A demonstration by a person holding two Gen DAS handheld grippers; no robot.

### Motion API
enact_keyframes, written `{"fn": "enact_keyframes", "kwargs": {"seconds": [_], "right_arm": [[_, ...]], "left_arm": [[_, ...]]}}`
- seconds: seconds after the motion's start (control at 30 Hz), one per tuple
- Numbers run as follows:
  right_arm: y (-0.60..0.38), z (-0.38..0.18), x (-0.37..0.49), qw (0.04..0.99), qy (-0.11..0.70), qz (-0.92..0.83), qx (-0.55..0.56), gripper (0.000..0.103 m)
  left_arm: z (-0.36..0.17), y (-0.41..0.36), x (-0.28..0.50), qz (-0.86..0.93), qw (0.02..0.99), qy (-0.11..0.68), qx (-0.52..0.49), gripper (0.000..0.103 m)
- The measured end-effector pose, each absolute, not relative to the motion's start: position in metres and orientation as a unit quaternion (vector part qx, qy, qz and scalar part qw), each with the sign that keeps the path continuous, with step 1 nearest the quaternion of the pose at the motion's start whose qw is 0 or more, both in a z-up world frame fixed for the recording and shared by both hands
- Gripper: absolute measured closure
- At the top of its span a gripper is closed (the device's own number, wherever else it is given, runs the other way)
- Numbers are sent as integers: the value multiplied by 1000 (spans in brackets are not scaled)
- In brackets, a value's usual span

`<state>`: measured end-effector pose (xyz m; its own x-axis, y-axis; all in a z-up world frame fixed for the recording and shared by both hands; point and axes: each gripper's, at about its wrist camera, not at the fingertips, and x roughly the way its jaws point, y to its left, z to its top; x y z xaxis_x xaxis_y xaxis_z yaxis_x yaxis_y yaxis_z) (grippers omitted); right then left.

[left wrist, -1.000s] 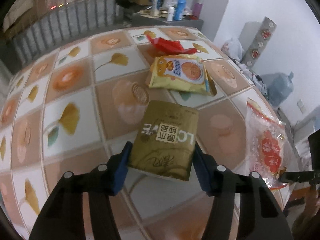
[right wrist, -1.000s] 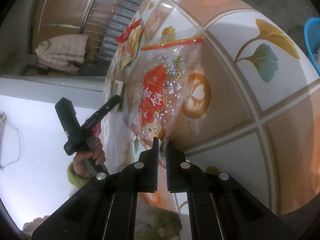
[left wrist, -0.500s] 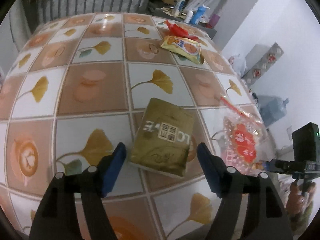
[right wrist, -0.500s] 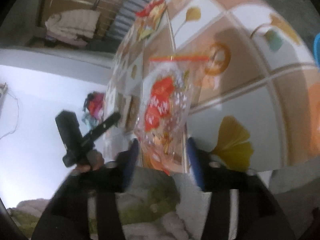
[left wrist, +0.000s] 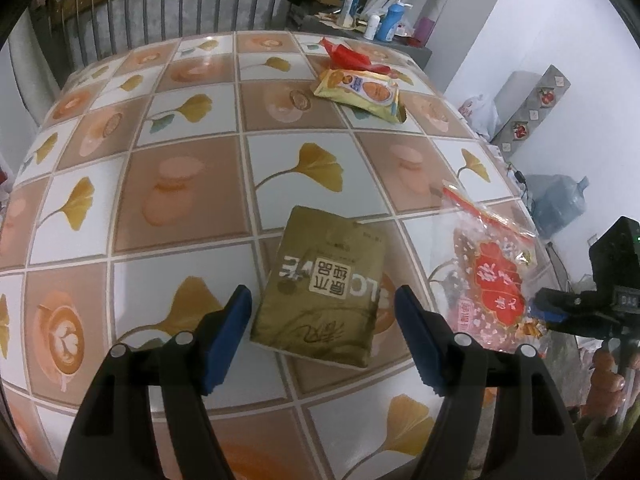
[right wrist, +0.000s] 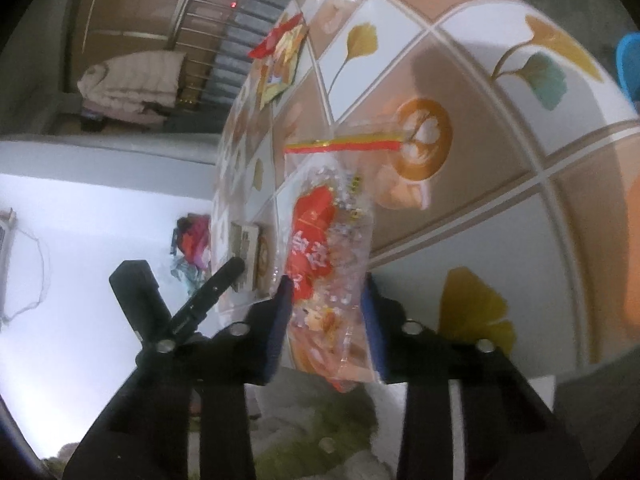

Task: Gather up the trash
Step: 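Grasp the gold-brown snack packet with the left gripper while the right gripper holds the candy bag, then carry the snack packet and candy bag over the blue wastebasket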

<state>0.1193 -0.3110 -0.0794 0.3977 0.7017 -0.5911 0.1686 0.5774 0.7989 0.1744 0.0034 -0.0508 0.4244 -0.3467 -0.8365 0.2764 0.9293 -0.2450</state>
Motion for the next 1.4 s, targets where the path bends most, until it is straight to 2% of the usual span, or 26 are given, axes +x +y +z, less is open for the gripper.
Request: {"fn": "enact_keyframes", "kwargs": {"seconds": [0.1,0.23,0.33,0.47,1.4], "right_arm": [[-311,-84,121,718,519,180,428,87],[-317,-87,117,710,516,179,444,94],[-319,-86,115,710,511,177,451,95],[-321,-85,113,709,499,182,464,97],[-327,-71,115,720,460,184,486,100]], "left_arm": [[-52,4,174,-183,844,502,-39,31],[-52,1,172,-179,849,496,-25,36],[-52,1,171,-176,852,492,-22,42],[-52,2,171,-175,853,491,-25,45],[-19,-11,152,-166,888,425,48,46]]}}
